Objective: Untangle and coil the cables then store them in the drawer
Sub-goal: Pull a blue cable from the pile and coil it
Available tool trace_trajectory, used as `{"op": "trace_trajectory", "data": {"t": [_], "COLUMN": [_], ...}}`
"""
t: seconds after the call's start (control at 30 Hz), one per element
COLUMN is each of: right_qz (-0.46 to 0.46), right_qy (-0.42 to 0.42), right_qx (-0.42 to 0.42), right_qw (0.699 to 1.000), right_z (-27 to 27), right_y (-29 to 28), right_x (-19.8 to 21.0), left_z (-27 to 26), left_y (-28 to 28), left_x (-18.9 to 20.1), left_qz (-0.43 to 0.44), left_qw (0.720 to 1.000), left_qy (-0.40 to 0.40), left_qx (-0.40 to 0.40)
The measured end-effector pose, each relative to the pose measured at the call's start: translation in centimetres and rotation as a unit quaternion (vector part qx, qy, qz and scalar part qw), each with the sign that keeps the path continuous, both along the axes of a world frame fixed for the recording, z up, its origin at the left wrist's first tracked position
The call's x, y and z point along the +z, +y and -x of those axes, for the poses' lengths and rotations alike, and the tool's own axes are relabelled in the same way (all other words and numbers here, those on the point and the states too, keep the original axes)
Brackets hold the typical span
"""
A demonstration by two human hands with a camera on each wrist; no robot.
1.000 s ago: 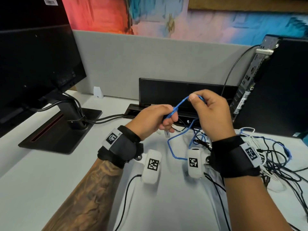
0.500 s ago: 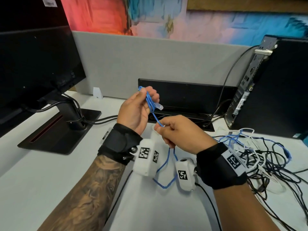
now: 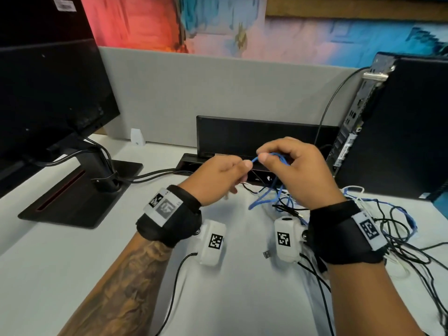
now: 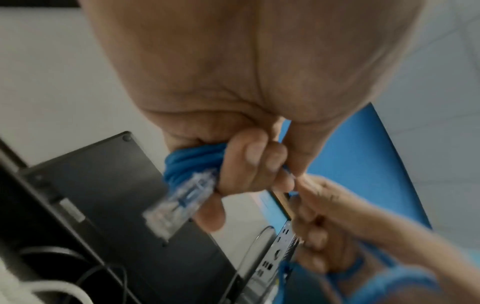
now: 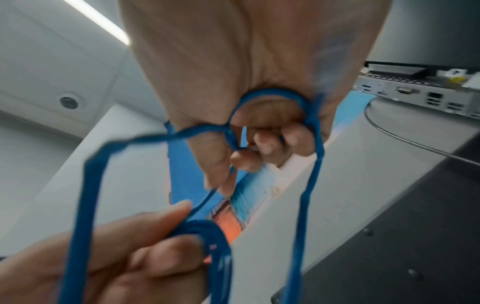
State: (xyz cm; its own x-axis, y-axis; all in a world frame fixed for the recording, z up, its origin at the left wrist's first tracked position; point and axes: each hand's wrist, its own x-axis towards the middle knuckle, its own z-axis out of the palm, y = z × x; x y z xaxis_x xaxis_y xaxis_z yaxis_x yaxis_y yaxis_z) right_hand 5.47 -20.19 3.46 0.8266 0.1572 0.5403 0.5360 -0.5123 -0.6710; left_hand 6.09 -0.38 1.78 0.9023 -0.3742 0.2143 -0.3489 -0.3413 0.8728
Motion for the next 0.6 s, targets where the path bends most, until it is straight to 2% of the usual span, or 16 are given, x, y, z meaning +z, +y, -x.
{"op": "trace_trajectory", "data": {"t": [0.07,0.1,0.17,0.3,0.43,0.5,0.6], "right_qz": [-0.042,-0.053,-0.057,-0.067,0.007,0.045,0.121], "right_qy": [0.025,0.042,0.063,0.097,0.149,0.179,0.232], "right_qx": [0.000,0.012,0.042,0.075,0.085,0.094,0.116], "right_qw": [0.999,0.998,0.995,0.990,0.985,0.978,0.958], "right_z": [-0.4,-0.4,-0.2,-0.1,-0.9,-0.8,0.0], "right_y": [-0.5,-0.5,0.0,1.2,1.8,2.4,3.6], "right_x": [-0.3,-0.4,-0.6,-1.3,-2.4,-2.9,-3.3], "left_z": [0.1,0.3,0.2,-1.0,-1.2,-1.3,-2.4], "left_y": [0.4,0.6,1.1,2.7,2.9,2.8,3.6], "left_x": [0.4,0.7,1.3,1.3,0.6,0.4,0.2], "left_qz": [0.118,0.202,0.350,0.528,0.637,0.675,0.699], "left_qw": [0.983,0.957,0.884,0.767,0.688,0.673,0.680], "left_qy": [0.126,0.184,0.262,0.312,0.324,0.295,0.221], "left_qx": [-0.061,-0.102,-0.162,-0.186,-0.123,-0.067,0.003]}}
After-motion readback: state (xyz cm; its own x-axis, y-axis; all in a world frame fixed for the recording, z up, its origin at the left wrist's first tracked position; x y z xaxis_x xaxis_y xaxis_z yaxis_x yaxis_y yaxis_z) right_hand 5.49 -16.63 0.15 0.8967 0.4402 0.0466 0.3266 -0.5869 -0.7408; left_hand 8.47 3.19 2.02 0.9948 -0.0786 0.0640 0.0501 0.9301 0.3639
